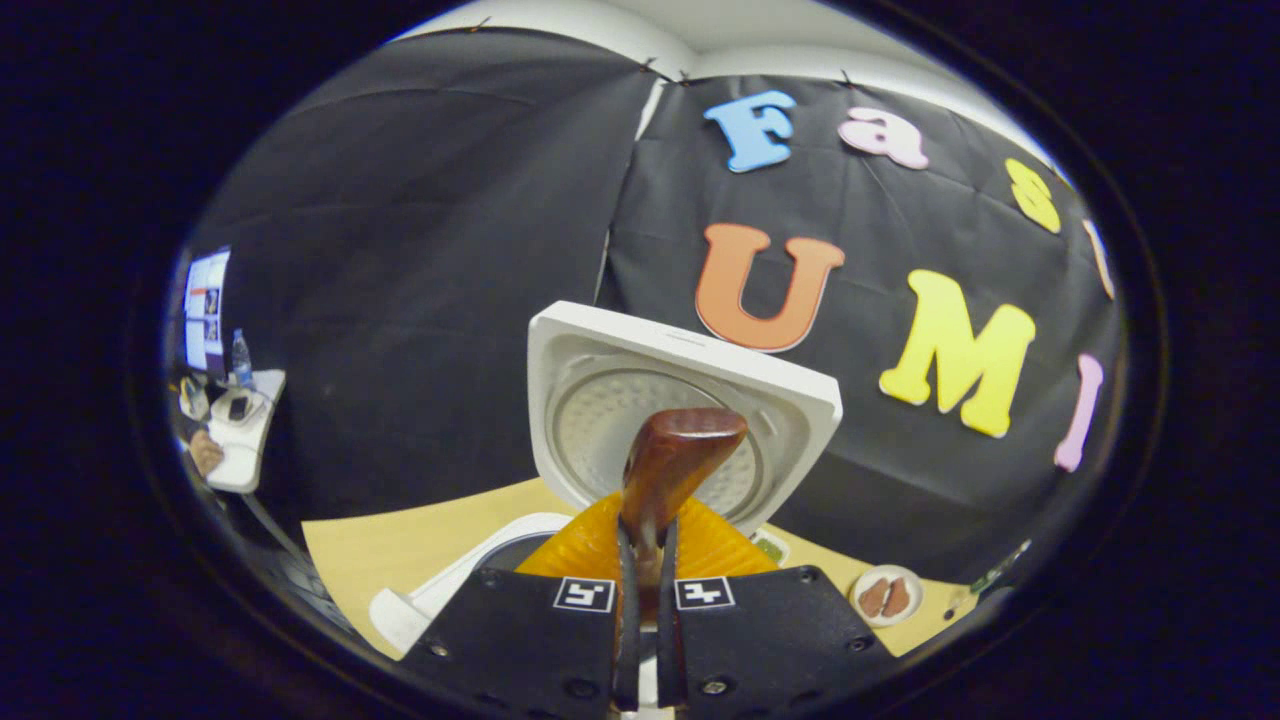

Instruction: Close the left gripper, press the button to open the rice cooker; take a wooden spoon from the chopstick holder with the right hand, scoop a spoonful of rice and pour it into the rice cooker, then put the wooden spoon back into the chopstick holder.

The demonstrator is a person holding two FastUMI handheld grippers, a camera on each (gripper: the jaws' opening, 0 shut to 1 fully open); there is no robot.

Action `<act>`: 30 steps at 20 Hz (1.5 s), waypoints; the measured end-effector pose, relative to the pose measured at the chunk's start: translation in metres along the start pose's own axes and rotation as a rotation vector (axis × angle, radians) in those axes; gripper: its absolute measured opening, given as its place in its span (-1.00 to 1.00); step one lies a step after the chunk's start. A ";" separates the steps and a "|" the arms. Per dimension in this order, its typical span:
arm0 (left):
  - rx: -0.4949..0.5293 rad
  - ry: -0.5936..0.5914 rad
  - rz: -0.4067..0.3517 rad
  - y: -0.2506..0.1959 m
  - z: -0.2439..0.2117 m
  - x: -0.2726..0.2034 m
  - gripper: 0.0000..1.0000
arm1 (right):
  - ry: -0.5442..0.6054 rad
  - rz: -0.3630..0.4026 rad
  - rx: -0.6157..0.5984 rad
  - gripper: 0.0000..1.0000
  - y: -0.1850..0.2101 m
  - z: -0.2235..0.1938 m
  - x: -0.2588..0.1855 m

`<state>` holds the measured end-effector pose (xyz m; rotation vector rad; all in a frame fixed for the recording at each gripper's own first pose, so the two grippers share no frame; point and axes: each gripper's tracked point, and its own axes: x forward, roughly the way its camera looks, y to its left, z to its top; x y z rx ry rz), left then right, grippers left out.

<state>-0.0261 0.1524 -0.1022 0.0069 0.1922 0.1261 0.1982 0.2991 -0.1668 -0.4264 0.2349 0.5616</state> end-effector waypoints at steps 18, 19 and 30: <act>0.029 -0.029 -0.077 -0.044 0.004 -0.013 0.88 | -0.056 0.005 0.731 -0.85 -0.099 0.006 -0.109; 0.029 -0.034 -0.096 -0.053 0.006 -0.012 0.88 | -0.059 -0.011 0.807 -0.85 -0.113 -0.003 -0.121; 0.001 -0.038 -0.304 -0.181 0.020 0.012 0.88 | -0.052 -0.435 1.201 -0.83 -0.267 -0.181 -0.274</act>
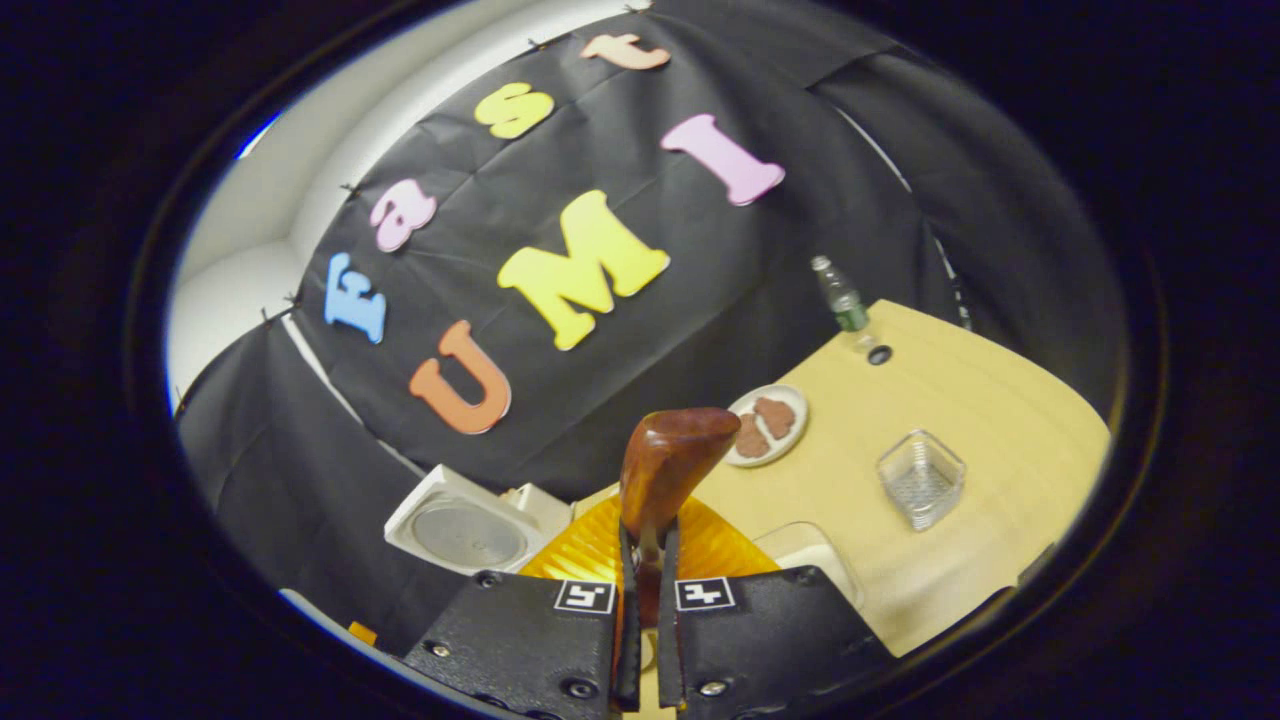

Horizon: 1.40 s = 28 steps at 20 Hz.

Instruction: Close the left gripper, press the button to open the rice cooker; take a wooden spoon from the chopstick holder with the right hand, scoop a spoonful of rice and pour it into the rice cooker, then put the wooden spoon back into the chopstick holder.

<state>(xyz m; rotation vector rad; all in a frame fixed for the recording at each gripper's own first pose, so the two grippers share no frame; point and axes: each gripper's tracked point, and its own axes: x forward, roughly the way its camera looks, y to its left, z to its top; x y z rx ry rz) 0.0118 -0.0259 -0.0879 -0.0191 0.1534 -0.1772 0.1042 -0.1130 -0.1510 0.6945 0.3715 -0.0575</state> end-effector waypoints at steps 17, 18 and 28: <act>0.041 0.133 -0.083 -0.084 -0.031 0.062 0.88 | -0.124 -0.345 -0.358 -0.82 -0.186 0.059 0.065; 0.038 0.139 -0.070 -0.082 -0.033 0.064 0.88 | -0.101 -0.340 -0.368 -0.82 -0.190 0.054 0.072; 0.041 0.152 0.031 -0.066 -0.030 0.072 0.88 | 0.057 -0.304 -0.404 -0.72 -0.220 0.010 0.107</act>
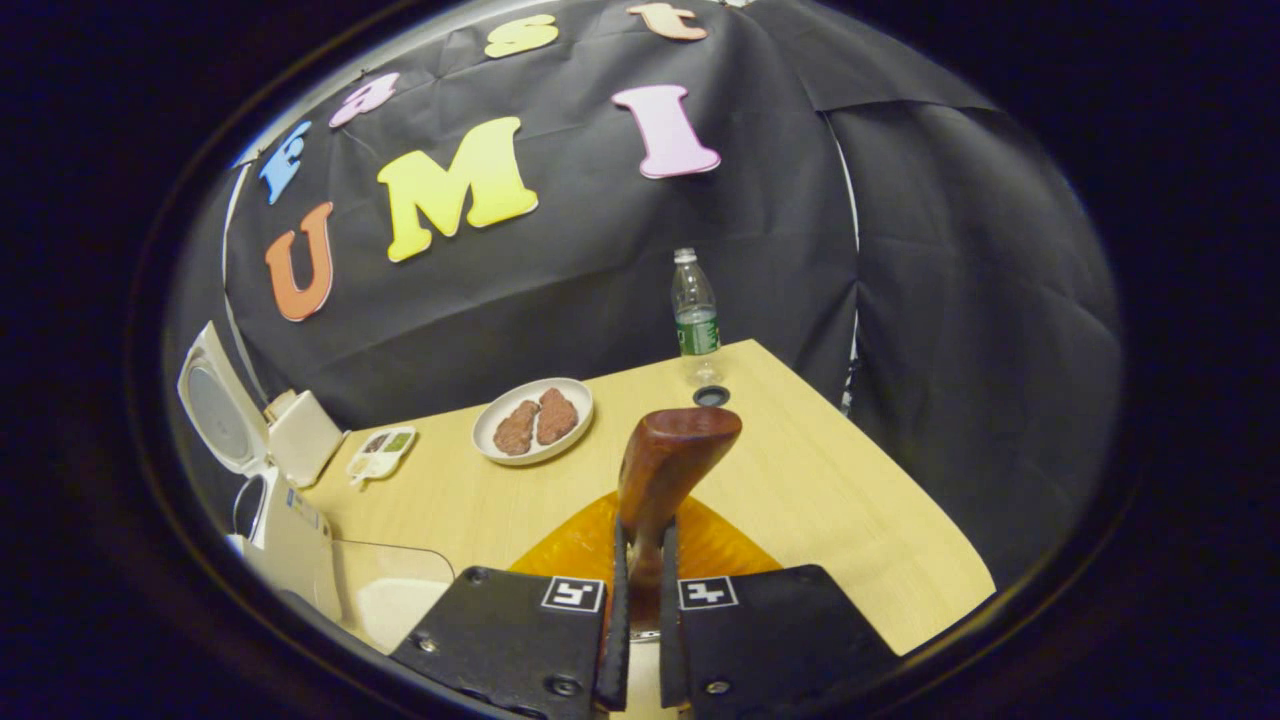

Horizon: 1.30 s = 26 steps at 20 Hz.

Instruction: Close the left gripper, press the button to open the rice cooker; take a wooden spoon from the chopstick holder with the right hand, scoop a spoonful of rice and pour it into the rice cooker, then put the wooden spoon back into the chopstick holder.

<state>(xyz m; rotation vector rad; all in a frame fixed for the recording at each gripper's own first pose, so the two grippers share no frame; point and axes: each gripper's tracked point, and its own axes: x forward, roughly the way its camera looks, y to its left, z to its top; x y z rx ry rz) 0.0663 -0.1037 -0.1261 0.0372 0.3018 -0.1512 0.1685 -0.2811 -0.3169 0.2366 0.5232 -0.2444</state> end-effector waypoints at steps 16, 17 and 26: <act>-0.017 -0.249 -0.031 0.036 0.114 0.008 0.88 | -0.257 -0.053 -0.103 0.92 0.023 0.090 -0.134; -0.026 -0.273 -0.024 0.044 0.127 0.013 0.88 | -0.270 -0.035 -0.111 0.92 0.035 0.091 -0.144; 0.010 -0.354 0.099 0.097 0.180 0.112 0.87 | -0.277 0.111 -0.184 0.96 0.127 0.065 -0.193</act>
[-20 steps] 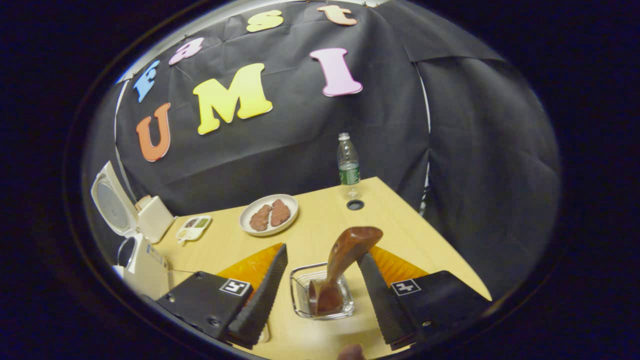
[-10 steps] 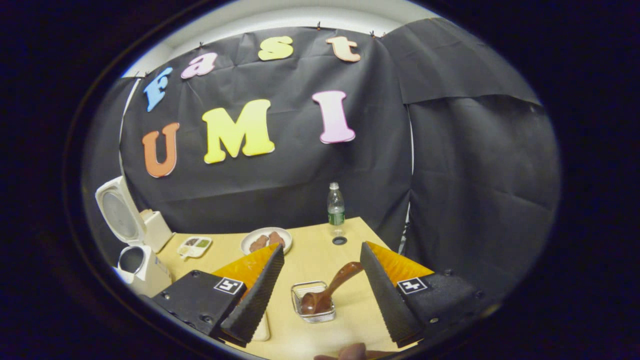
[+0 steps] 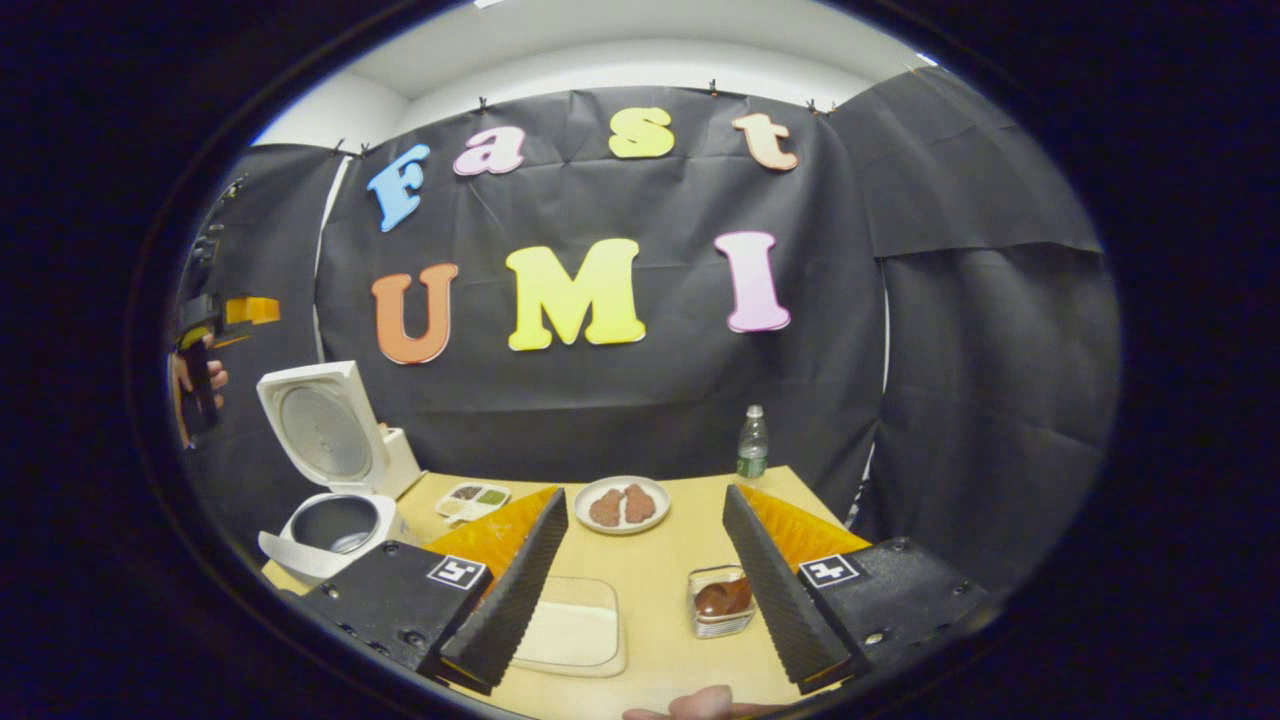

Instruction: Close the left gripper, press the button to open the rice cooker; take a wooden spoon from the chopstick holder with the right hand, scoop a spoonful of rice and pour it into the rice cooker, then put the wooden spoon back into the chopstick holder.

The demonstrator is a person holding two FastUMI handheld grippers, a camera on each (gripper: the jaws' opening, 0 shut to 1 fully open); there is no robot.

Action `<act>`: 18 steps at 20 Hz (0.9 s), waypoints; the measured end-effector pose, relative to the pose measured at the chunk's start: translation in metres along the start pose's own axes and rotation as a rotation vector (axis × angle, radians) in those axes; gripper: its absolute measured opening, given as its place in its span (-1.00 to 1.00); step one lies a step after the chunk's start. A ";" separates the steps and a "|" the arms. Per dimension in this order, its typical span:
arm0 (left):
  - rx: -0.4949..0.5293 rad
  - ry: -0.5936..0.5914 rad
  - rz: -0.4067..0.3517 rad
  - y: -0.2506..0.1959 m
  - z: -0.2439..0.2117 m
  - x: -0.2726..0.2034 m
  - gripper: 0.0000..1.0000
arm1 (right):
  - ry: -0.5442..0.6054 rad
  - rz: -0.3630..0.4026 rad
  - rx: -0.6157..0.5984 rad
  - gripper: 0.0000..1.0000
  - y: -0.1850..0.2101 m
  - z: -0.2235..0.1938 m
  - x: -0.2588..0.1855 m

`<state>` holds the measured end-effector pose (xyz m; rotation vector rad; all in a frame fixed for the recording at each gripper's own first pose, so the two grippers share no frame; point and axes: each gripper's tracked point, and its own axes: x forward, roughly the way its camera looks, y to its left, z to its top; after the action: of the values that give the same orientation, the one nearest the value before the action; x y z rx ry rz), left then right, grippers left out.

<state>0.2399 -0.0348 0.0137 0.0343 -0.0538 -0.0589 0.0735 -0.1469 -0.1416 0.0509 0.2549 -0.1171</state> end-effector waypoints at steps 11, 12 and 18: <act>0.038 0.106 0.060 0.036 -0.053 0.093 0.87 | 0.130 -0.026 0.019 0.94 0.008 -0.036 0.000; 0.033 0.120 0.060 0.036 -0.056 0.096 0.87 | 0.135 -0.027 0.019 0.96 0.009 -0.037 0.000; 0.046 0.270 0.064 0.037 -0.082 0.086 0.92 | 0.134 0.004 0.018 0.96 0.027 -0.035 0.001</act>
<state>0.3324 -0.0004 -0.0619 0.0863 0.2137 0.0111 0.0695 -0.1181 -0.1744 0.0771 0.3874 -0.1120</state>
